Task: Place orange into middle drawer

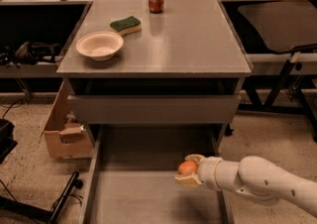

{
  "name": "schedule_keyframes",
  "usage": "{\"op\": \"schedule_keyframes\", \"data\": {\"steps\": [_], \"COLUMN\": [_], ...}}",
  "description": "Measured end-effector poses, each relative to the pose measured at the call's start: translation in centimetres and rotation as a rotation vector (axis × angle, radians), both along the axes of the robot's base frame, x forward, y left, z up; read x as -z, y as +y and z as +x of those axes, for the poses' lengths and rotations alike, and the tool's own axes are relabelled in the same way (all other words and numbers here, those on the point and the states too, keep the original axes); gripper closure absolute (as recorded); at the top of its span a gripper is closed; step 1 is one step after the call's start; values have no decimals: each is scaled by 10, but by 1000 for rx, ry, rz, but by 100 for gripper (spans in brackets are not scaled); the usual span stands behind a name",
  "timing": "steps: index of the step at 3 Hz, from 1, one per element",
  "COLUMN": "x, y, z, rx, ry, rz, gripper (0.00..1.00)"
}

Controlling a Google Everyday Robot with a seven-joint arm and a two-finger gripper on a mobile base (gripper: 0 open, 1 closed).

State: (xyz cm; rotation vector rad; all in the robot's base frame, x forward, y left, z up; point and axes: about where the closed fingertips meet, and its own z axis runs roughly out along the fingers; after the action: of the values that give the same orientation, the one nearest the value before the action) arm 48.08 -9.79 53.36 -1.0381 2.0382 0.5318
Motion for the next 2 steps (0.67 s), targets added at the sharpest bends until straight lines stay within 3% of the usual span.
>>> {"op": "schedule_keyframes", "data": {"steps": [1, 2], "x": [8, 43], "y": [8, 27], "z": [4, 29], "rx": [-15, -51], "ry": [14, 45], "rz": [5, 6], "gripper": [100, 100]}}
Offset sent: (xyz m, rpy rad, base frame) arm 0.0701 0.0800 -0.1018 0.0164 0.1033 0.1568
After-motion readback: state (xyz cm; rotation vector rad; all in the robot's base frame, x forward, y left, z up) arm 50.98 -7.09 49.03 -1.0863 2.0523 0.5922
